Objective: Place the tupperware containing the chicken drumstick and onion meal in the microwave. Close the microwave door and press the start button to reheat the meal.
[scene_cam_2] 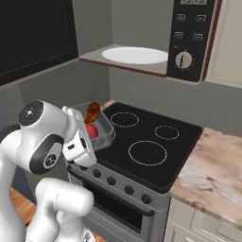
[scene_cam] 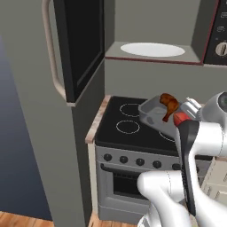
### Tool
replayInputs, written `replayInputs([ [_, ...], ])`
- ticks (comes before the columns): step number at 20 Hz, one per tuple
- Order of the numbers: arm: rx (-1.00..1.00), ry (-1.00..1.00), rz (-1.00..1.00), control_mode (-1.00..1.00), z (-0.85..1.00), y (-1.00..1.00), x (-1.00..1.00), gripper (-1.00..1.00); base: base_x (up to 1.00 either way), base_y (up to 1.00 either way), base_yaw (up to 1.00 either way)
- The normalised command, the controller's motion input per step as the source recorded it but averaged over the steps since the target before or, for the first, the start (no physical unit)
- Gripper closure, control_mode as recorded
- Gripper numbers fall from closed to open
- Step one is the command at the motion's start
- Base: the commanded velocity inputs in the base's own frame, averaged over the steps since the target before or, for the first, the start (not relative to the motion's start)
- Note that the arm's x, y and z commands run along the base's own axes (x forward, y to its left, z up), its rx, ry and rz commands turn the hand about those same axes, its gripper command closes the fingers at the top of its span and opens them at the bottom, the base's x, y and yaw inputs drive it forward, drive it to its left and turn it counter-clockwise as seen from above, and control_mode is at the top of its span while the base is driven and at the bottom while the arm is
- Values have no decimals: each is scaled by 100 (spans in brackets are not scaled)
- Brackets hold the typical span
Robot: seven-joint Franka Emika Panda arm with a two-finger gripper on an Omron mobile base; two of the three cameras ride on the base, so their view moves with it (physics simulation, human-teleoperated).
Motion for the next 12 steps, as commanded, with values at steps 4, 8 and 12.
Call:
replayInputs([
  [4, 0, 0, 0, 100, 0, 0, 0, 100, 26, -25, 15],
  [8, 0, 0, 0, 100, 0, 0, 0, 100, 14, -22, 9],
  [12, 0, 0, 0, -100, 0, -2, 3, 100, 0, -3, 0],
])
